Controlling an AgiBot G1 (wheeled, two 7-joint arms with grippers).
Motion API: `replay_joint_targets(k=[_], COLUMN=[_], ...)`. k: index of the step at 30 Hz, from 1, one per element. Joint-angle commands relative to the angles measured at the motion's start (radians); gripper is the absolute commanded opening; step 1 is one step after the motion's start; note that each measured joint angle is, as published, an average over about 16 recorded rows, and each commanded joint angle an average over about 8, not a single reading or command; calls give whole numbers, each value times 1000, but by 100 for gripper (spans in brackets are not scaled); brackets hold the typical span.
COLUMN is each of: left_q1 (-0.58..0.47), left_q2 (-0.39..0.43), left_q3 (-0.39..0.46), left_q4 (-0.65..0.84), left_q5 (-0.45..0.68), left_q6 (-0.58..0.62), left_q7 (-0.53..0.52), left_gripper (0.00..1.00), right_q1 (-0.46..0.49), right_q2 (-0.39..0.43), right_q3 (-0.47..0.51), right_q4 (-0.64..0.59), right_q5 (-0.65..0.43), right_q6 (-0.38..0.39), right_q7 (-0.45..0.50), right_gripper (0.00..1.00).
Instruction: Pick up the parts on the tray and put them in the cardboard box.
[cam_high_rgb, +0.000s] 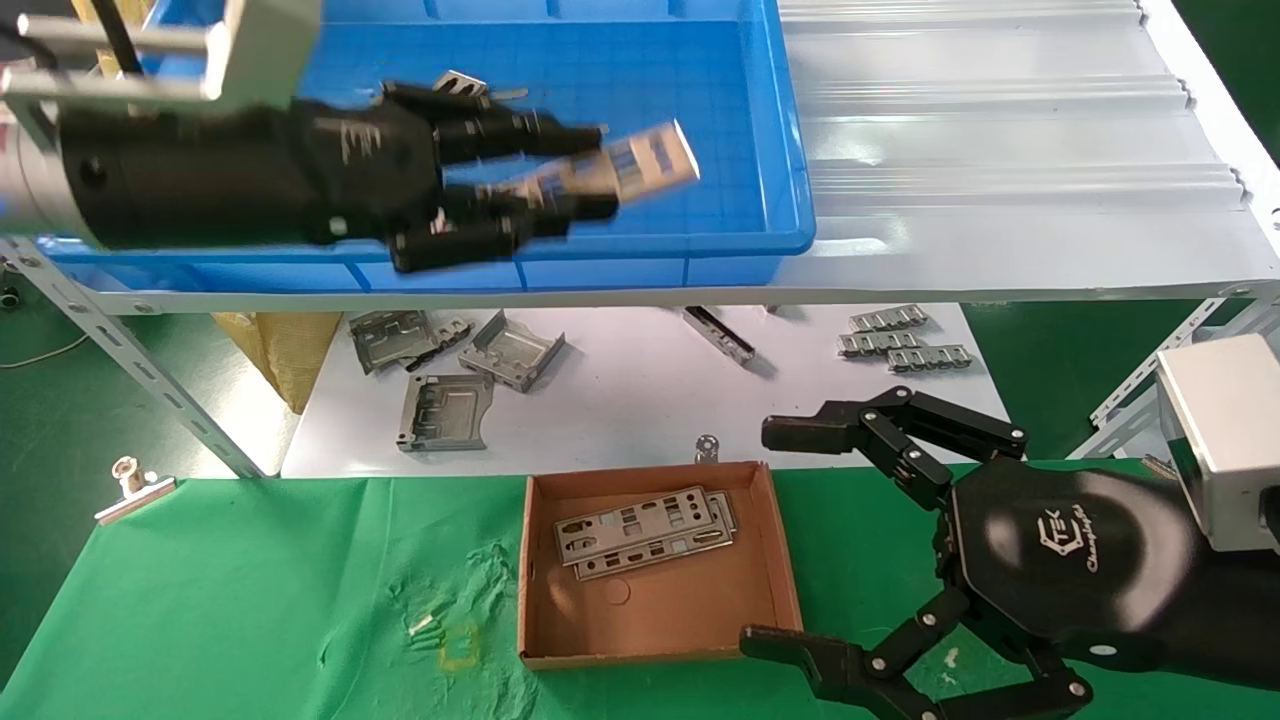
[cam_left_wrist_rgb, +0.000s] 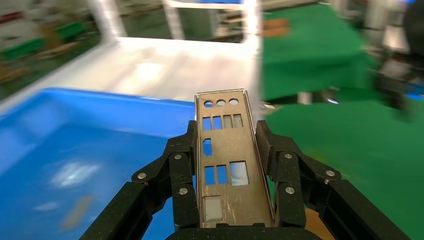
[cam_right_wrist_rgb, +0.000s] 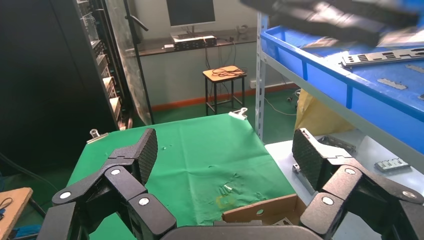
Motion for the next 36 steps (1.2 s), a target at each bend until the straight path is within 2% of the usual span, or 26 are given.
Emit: replay_joint_targets(k=[1, 7, 10, 14, 24, 25, 32, 33, 36], left_q1=[13, 173, 249, 319, 368, 367, 357, 357, 358], left_q2=[-5, -70, -80, -41, 118, 131, 215, 224, 242], left_q3=[7, 123, 185, 237, 273, 275, 288, 289, 286], left_q4=[-26, -296, -350, -293, -47, -26, 98, 109, 130], left_q5=[3, -95, -140, -155, -82, -76, -42, -41, -43], left_q6=[42, 40, 30, -4, -182, -199, -350, -371, -416], left_q7=[11, -39, -58, -15, 283, 301, 381, 386, 395], left_gripper=[0, 0, 0, 0, 0, 4, 91, 99, 100], right_q1=[0, 0, 0, 0, 0, 0, 0, 0, 0], right_q2=[0, 0, 0, 0, 0, 0, 0, 0, 0], right_q3=[0, 0, 0, 0, 0, 0, 0, 0, 0], right_q4=[0, 0, 0, 0, 0, 0, 0, 0, 0], right_q5=[0, 0, 0, 0, 0, 0, 0, 0, 0], right_q6=[0, 0, 0, 0, 0, 0, 0, 0, 0], right_q7=[0, 0, 0, 0, 0, 0, 0, 0, 0], right_gripper=[100, 100, 100, 100, 100, 100, 100, 100, 100])
